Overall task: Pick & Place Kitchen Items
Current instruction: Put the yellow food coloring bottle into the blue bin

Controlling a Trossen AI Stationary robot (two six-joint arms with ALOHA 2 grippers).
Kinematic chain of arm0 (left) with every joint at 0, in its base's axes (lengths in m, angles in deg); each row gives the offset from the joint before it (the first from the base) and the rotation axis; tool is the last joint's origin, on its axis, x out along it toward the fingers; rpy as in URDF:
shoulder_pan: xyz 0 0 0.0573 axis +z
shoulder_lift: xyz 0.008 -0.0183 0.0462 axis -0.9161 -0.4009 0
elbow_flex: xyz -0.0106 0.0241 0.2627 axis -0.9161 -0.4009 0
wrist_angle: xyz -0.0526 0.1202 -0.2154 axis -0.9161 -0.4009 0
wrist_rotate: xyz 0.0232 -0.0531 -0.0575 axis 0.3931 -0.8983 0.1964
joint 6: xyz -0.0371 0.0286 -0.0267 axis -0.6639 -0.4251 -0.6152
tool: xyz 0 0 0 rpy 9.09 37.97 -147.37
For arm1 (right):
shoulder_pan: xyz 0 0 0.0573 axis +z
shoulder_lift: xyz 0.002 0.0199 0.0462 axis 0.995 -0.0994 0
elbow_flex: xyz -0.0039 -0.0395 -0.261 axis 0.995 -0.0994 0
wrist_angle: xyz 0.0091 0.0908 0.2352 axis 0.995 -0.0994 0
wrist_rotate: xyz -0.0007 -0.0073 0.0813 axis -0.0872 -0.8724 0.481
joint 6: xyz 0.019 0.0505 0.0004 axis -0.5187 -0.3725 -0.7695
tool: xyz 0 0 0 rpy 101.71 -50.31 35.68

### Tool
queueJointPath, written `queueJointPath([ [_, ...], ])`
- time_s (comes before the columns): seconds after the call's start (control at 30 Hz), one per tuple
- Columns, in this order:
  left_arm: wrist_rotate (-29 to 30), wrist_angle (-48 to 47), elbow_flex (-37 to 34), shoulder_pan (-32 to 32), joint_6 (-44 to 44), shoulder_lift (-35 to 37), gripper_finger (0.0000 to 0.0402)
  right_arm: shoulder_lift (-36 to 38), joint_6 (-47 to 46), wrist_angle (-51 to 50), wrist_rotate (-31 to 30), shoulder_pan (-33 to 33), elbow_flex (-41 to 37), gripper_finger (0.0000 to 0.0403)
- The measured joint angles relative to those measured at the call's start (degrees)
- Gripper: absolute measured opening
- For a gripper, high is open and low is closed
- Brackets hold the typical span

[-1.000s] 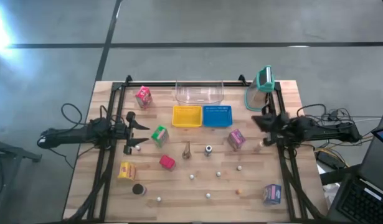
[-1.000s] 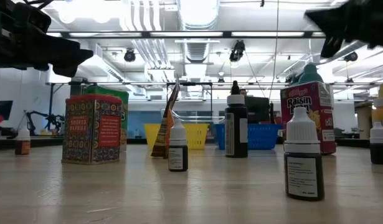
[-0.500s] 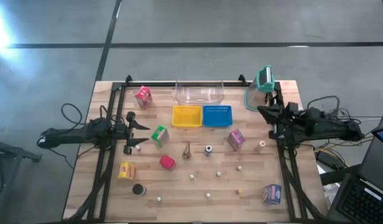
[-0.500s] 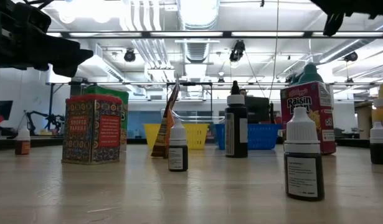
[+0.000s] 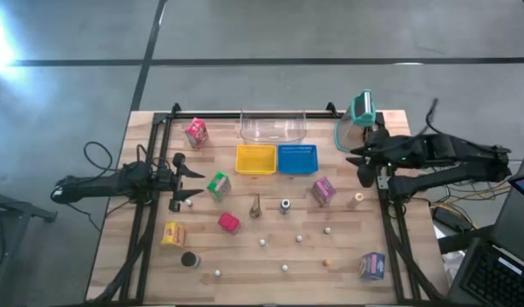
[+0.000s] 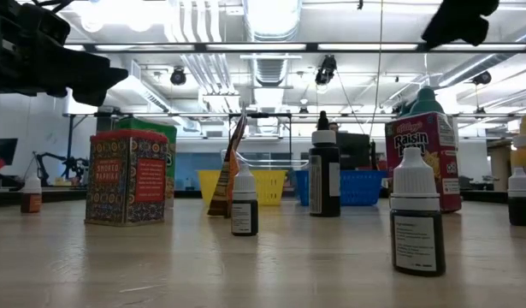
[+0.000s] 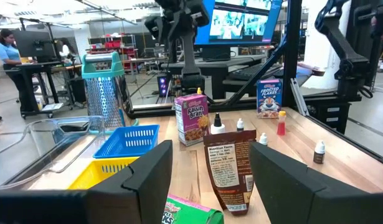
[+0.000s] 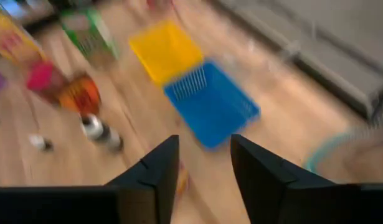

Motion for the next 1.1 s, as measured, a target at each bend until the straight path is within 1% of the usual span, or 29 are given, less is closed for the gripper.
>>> queueJointPath([
  [0.1,0.0,0.1,-0.02,0.01,0.0,0.01,0.0218,-4.96,-3.24,-6.71,1.18,1.03,3.05,0.0173],
  [0.23,-0.01,0.13,0.0,0.01,0.0,0.02,0.0218,-10.51,-5.11,-12.92,1.54,2.51,5.3,0.02],
  [0.43,-0.03,0.2,-0.02,0.01,0.14,0.0,0.0218,-16.44,-10.91,-17.29,5.28,3.68,7.38,0.0216],
  [0.63,-0.03,0.35,-0.02,0.0,0.37,0.0,0.0218,-19.0,-15.83,-22.62,13.32,4.05,7.68,0.0204],
  [0.7,-0.03,0.71,-0.02,0.01,0.37,0.02,0.0218,-19.05,-17.31,-25.08,15.03,4.64,7.39,0.0199],
  [0.83,-0.03,0.25,-0.02,0.02,-0.13,0.02,0.0218,-18.7,-19.02,-25.56,15.68,7.78,5.38,0.0191],
  [0.93,0.01,0.09,-0.02,0.0,-3.78,0.02,0.0218,-18.65,-20.61,-25.58,15.84,10.19,3.16,0.019],
  [1.03,0.01,0.04,-0.02,0.01,-7.0,-0.02,0.0218,-18.76,-22.08,-25.47,15.78,11.43,0.8,0.0197],
  [1.1,0.02,0.02,-0.01,0.01,-7.59,-0.02,0.0218,-18.74,-22.86,-25.14,15.8,11.58,-0.72,0.0204],
])
